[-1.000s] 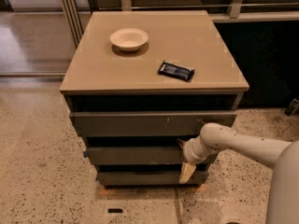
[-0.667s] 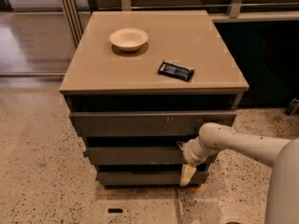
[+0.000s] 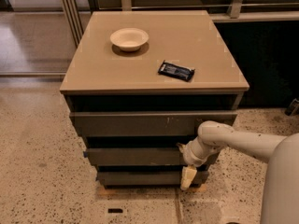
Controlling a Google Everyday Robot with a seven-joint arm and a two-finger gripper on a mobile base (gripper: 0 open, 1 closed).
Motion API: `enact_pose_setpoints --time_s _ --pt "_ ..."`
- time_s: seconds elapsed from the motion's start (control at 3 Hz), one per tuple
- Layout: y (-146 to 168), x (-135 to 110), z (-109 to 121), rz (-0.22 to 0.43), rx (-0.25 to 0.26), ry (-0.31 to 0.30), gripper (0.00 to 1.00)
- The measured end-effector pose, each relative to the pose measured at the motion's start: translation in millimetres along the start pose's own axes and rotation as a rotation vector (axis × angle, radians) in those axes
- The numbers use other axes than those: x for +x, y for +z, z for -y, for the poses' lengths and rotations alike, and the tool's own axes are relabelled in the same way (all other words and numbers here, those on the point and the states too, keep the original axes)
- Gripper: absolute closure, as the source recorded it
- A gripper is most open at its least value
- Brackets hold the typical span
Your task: Open middle drawer
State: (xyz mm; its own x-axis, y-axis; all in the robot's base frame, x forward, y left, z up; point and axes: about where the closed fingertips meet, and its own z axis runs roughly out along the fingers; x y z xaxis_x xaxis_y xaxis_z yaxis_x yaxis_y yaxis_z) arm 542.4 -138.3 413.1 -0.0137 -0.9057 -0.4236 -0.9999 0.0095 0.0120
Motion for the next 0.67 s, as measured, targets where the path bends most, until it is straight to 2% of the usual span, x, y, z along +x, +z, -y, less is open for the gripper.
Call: enact_pose_setpoints --time_s 0.67 --pt "-13 -2 -35 0.003 -0.094 0.038 0.00"
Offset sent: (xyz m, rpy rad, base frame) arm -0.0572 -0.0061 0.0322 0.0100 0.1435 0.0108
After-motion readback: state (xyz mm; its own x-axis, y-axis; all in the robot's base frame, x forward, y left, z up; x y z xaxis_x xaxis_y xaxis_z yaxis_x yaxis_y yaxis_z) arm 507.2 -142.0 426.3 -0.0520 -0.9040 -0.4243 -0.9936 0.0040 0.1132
